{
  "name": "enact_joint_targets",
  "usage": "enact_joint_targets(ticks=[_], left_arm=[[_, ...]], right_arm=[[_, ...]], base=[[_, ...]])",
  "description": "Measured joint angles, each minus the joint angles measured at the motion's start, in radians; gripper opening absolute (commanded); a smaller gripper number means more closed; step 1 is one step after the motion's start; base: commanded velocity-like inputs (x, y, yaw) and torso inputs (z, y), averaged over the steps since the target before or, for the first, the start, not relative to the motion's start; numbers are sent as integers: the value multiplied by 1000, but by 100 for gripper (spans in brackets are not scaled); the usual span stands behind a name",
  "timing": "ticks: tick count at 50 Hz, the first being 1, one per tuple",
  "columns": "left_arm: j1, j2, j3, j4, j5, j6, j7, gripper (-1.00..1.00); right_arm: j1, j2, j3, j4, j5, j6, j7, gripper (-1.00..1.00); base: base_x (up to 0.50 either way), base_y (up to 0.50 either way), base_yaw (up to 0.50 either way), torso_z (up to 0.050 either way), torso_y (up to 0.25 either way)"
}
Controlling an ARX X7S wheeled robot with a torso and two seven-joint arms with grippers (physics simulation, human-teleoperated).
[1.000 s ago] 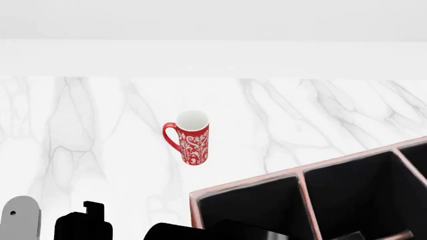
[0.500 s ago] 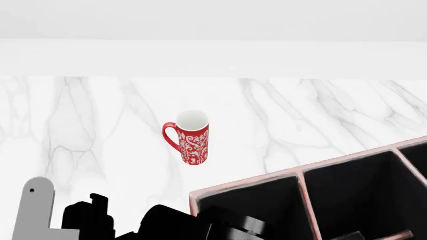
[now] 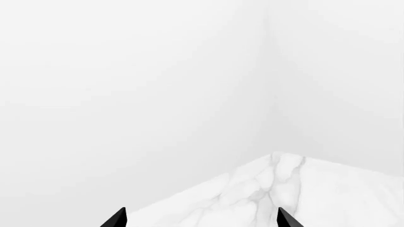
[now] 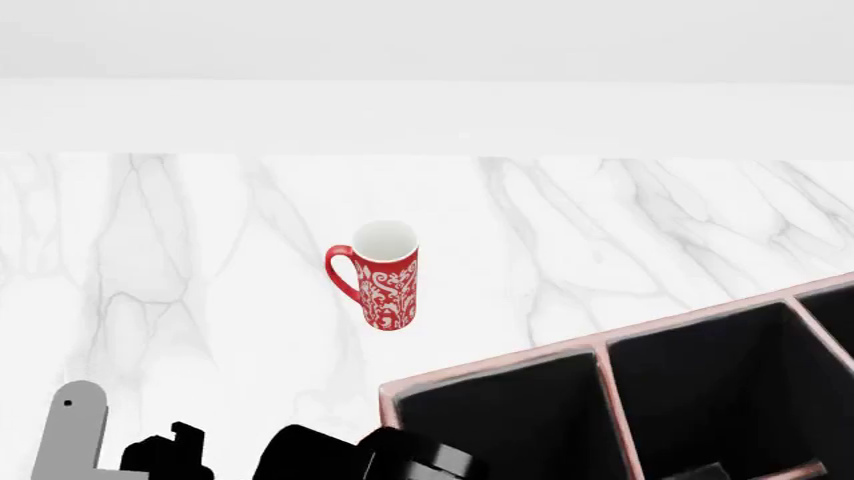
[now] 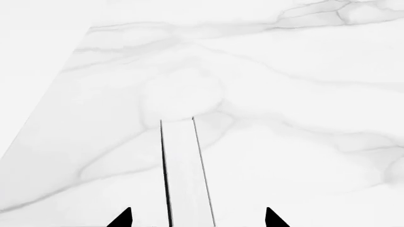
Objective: Pick up the book and place it in the right compartment of the caddy.
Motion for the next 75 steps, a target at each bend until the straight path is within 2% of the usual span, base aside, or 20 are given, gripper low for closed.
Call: enact_joint_targets(ticks=[19, 43, 44, 65, 75], left_arm=[[8, -1, 9, 1, 2, 11, -4, 100], [15, -8, 32, 8, 11, 16, -12, 100], [15, -9, 32, 8, 11, 15, -13, 100], [15, -18, 51, 9, 16, 13, -22, 100], [19, -19, 51, 12, 13, 16, -24, 100]], right_arm=[[-44, -58, -70, 145, -29, -38, -27, 100], [-74, -74, -116, 249, -56, -89, -44, 100], [-75, -74, -117, 250, -56, -90, -44, -100], [-86, -73, -109, 256, -49, -104, -15, -100], [-83, -56, -40, 182, -15, -78, 54, -100]], base=[[0, 0, 0, 0, 0], [0, 0, 0, 0, 0], [0, 0, 0, 0, 0], [0, 0, 0, 0, 0], [0, 0, 0, 0, 0]])
